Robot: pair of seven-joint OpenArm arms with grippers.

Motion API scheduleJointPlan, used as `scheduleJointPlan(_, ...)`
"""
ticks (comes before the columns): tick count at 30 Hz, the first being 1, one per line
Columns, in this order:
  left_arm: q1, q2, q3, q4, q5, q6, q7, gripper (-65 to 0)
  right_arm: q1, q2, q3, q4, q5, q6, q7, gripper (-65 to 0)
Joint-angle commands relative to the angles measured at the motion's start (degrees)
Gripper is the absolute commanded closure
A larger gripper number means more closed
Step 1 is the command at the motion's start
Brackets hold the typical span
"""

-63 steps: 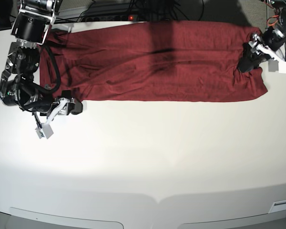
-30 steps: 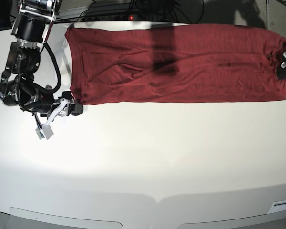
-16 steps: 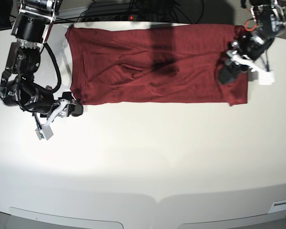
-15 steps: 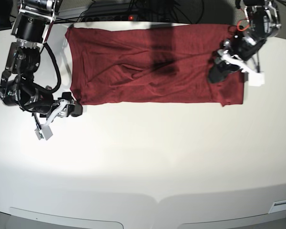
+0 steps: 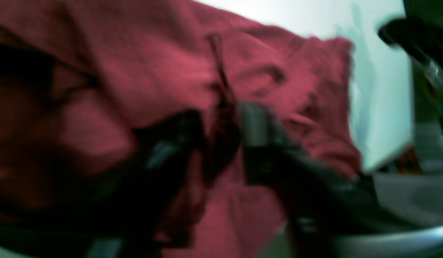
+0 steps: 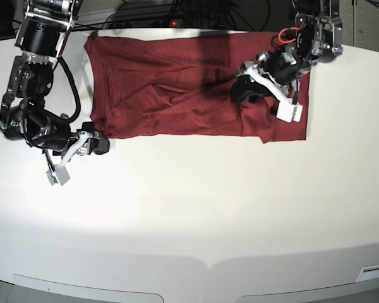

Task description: Fold the T-shirt properly

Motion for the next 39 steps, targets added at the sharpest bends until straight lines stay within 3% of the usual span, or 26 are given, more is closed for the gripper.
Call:
scheduleJointPlan(1, -0.5, 0.0, 0.1, 1.2, -3.6, -2.6, 0.0, -29.1, 1.1, 0.8, 0.3, 0.9, 1.1, 0.3, 1.0, -31.5)
scheduleJointPlan(5, -1.5, 0.0, 0.1, 1.3, -13.5, -8.4, 3.6, -30.3, 1.1, 0.8, 0.3, 0.9, 1.1, 0.3, 1.1, -31.5)
scheduleJointPlan(10, -4.3, -0.5, 0.0, 1.3, -24.1, -9.5, 9.6, -30.3, 1.1, 0.8, 0.3, 0.9, 1.1, 0.3, 1.1, -31.5)
scheduleJointPlan(13, -5.8, -2.6, 0.0, 1.3, -27.8, -11.2, 12.2, -30.3, 1.1, 0.8, 0.3, 0.9, 1.1, 0.3, 1.1, -31.5)
scheduleJointPlan(17, -6.3, -6.6, -0.1, 1.3, -25.0, -11.2, 10.4, -30.2, 1.1, 0.8, 0.3, 0.9, 1.1, 0.3, 1.1, -31.5)
scheduleJointPlan(22, -6.1, -12.4, 0.0, 1.3, -12.7, -10.5, 4.2, -29.8, 1.1, 0.8, 0.3, 0.9, 1.1, 0.3, 1.1, -31.5)
scheduleJointPlan(25, -5.7, -14.3, 0.1, 1.3, -11.9, -10.3, 4.0, -29.3, 1.1, 0.8, 0.3, 0.9, 1.1, 0.3, 1.1, -31.5)
scheduleJointPlan(31, -5.2, -13.7, 0.1, 1.3, -4.5, -10.3, 3.5, -29.1, 1.1, 0.8, 0.3, 0.9, 1.1, 0.3, 1.1, -31.5)
scheduleJointPlan(37, -4.1, -10.0, 0.1, 1.3, 1.9, -10.4, 2.5, -28.9, 1.2, 0.8, 0.3, 0.9, 1.1, 0.3, 1.1, -31.5)
scheduleJointPlan(39, -4.1, -8.8, 0.1, 1.3, 3.6, -10.4, 2.8, -25.8, 1.1, 0.8, 0.3, 0.9, 1.1, 0.3, 1.1, -31.5)
